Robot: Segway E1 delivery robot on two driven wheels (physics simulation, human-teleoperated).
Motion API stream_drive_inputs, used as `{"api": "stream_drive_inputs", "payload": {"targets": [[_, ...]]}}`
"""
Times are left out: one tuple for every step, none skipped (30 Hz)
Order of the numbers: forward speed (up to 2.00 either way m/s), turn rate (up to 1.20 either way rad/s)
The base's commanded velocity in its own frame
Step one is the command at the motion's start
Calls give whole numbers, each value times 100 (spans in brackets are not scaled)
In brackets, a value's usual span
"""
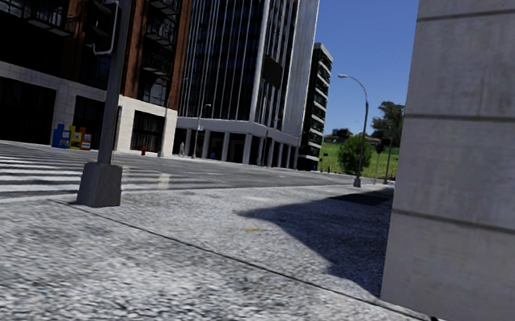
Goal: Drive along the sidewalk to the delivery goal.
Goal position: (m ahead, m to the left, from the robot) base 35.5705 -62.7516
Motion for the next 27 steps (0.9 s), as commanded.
{"api": "stream_drive_inputs", "payload": {"targets": [[200, 40], [200, 40], [200, 40], [200, 40], [200, 37], [200, 22], [200, 11], [200, 0], [200, 0], [200, 0], [200, 0], [200, 0], [200, 0], [200, 0], [200, 0], [200, 0], [200, 0], [200, -43], [200, -55], [200, -57], [200, -58], [200, -58], [200, -58], [200, -58], [200, -58], [200, -58], [200, -58]]}}
